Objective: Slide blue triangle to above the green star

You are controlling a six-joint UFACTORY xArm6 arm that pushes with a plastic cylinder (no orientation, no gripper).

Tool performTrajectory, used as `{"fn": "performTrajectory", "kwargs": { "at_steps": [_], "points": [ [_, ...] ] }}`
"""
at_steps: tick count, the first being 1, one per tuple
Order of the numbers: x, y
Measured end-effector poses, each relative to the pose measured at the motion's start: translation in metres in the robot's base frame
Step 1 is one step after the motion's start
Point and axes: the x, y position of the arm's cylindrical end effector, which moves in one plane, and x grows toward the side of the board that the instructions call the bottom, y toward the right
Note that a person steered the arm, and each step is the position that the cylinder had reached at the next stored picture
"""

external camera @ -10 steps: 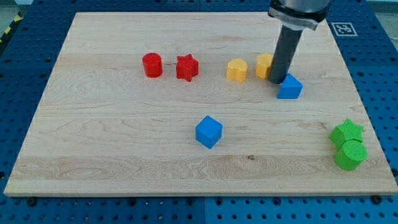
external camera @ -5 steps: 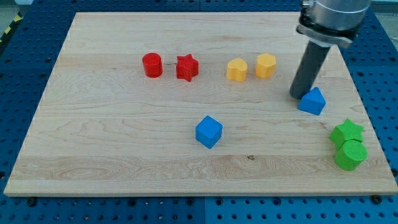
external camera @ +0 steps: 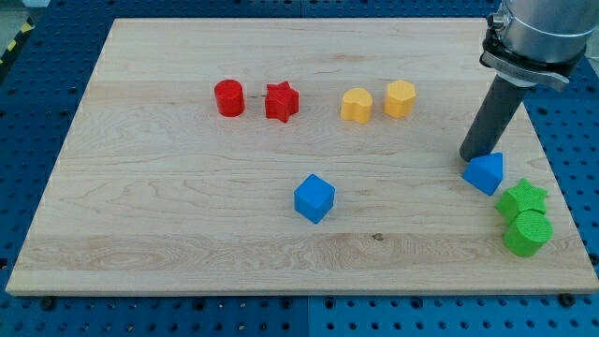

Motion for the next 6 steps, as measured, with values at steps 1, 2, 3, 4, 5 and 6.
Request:
{"fn": "performTrajectory", "kwargs": {
  "at_steps": [1,2,3,4,5,6],
  "points": [
    [-0.020,-0.005],
    [-0.030,-0.040],
    [-0.018,-0.070],
    [0.000,-0.077],
    [0.017,-0.054],
    [0.019,-0.033]
  ]
}}
